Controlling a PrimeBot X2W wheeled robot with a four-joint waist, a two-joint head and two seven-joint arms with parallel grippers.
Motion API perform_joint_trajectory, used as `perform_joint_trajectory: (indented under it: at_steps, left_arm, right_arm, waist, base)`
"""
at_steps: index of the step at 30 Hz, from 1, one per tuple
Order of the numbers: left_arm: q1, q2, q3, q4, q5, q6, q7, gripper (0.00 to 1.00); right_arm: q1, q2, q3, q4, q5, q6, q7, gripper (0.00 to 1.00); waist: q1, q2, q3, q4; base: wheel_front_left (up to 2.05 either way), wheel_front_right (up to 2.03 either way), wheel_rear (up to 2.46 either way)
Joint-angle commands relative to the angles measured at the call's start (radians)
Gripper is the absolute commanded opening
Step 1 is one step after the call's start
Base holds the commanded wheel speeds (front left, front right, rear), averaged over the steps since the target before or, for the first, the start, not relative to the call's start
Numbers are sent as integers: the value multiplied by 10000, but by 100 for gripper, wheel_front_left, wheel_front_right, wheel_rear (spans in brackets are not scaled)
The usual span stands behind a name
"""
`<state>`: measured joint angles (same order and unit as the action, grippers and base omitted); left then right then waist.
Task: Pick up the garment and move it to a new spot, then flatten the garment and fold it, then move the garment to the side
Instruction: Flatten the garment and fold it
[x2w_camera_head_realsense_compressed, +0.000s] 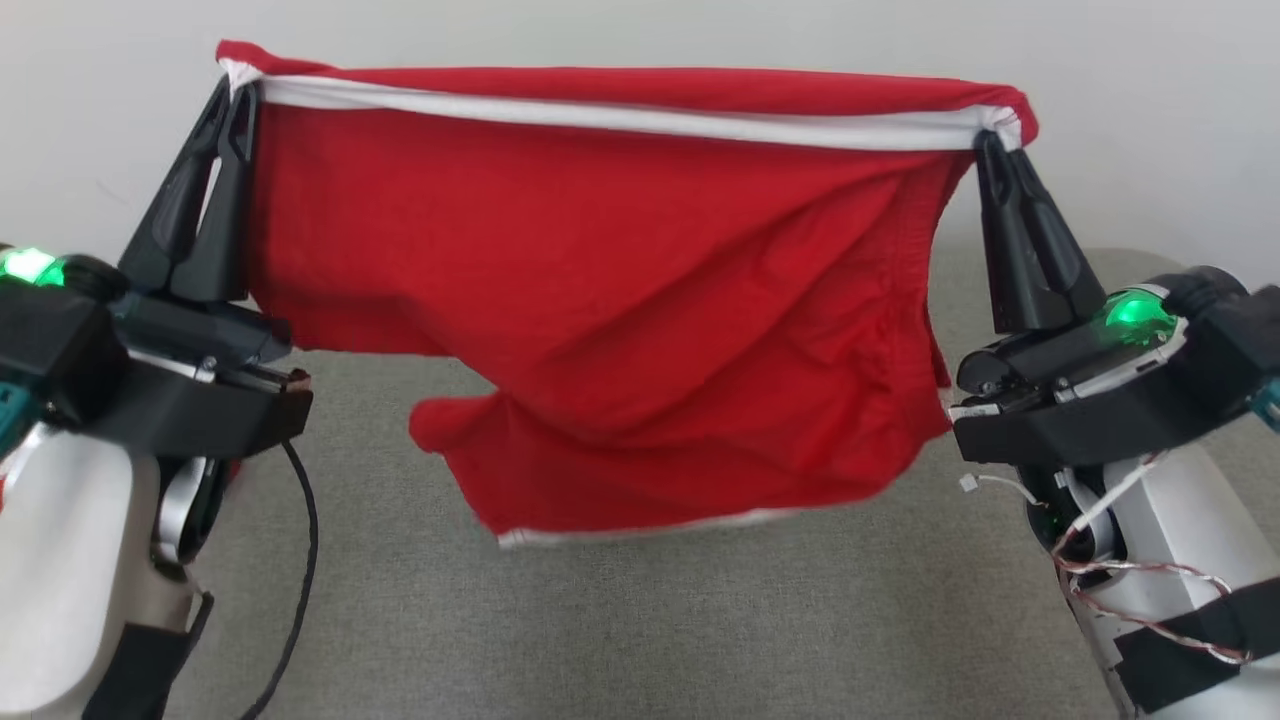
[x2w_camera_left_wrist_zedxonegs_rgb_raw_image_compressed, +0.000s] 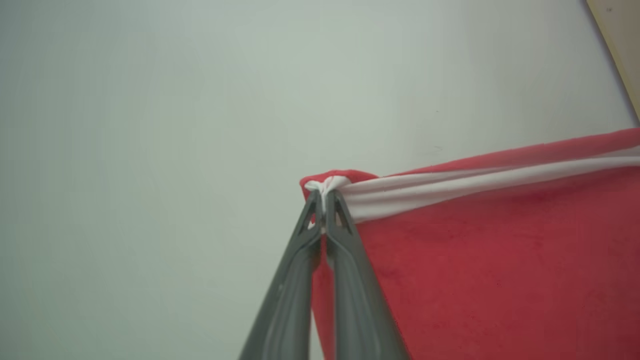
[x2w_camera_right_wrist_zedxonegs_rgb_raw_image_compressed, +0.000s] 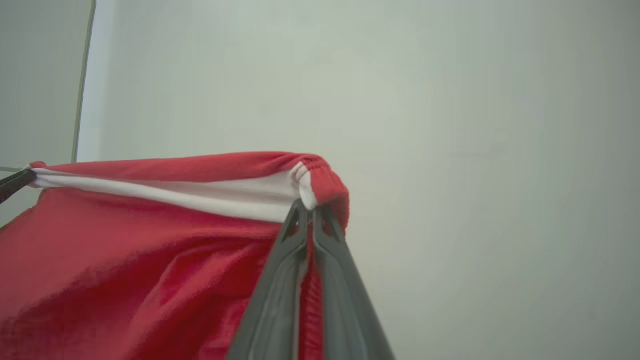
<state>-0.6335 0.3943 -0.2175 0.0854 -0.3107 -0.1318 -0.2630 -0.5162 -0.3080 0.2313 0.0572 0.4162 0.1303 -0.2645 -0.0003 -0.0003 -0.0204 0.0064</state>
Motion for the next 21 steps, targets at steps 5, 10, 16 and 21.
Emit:
perform_joint_trajectory:
  at_steps: [5,10,16,21]
  left_arm:
    - [-958,-104,-437,1088,-288,30,578,0]
    - [-2517,-595,-745,2334,26,150,503,0]
    - [-4821,-852,-1034,3838,688,257,331,0]
    - [-7341,-950,-1138,4851,1343,489,135,0]
  right_arm:
    - [-1258,-605,911,1207,638,10,414,0]
    - [-3302,-882,1758,2501,606,10,265,0]
    - [-5905,-821,2210,3892,240,10,48,0]
    - [-8377,-898,1678,4742,-704,10,-16,0]
  waist:
    - [3,3,1444,99]
    - [3,3,3065,181]
    - [3,3,4240,188]
    - [3,3,4955,277]
  base:
    - [0,0,0]
    - [0,0,0]
    - [0,0,0]
    - [0,0,0]
